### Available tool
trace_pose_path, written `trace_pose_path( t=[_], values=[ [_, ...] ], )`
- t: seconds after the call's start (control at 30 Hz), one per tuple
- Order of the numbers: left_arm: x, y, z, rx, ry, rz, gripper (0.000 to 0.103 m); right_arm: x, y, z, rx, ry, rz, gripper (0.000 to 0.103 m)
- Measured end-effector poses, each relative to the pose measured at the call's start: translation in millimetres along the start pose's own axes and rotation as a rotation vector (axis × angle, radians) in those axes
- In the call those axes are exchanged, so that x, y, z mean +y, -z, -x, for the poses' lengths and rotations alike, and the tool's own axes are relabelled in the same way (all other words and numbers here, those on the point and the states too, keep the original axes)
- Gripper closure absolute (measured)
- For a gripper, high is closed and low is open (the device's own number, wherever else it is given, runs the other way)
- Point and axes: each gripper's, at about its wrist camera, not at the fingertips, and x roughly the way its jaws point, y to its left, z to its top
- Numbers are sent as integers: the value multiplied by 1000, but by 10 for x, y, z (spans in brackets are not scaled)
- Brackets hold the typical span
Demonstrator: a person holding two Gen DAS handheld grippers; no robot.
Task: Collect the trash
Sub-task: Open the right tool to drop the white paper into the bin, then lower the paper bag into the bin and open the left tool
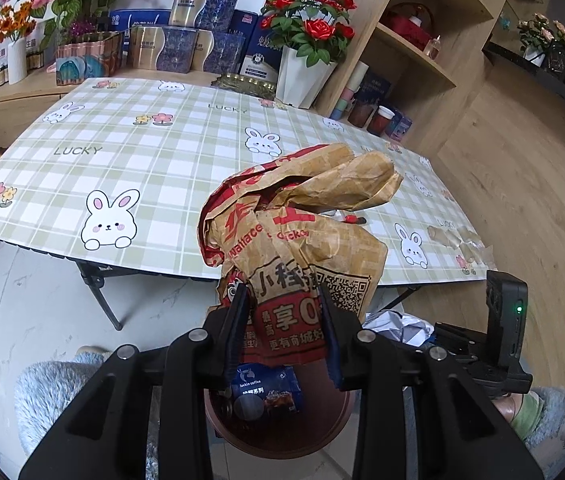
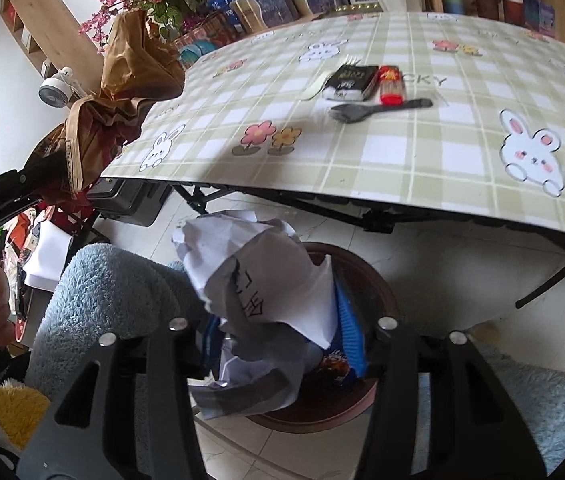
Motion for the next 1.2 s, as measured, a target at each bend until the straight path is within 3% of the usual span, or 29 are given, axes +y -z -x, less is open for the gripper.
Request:
trace_pose_path(
  t=[0.27, 0.43, 0.6, 0.83, 1.2],
  values=[
    [18, 58, -74, 21, -8, -6, 70, 67, -28, 14, -24, 62, 47, 29],
    [37, 153, -186, 56, -22, -16, 70, 5, -59, 152, -87, 87, 28, 28],
    [51, 300, -327, 106, -30, -16, 70, -37, -58, 330, -200, 196, 25, 14],
    [59, 543, -615, 223, -20, 12, 69, -186, -6, 468, -293, 304, -36, 11],
    [-87, 661, -815, 315, 21, -22, 68, -311, 42, 481, -303, 322, -75, 11]
  ],
)
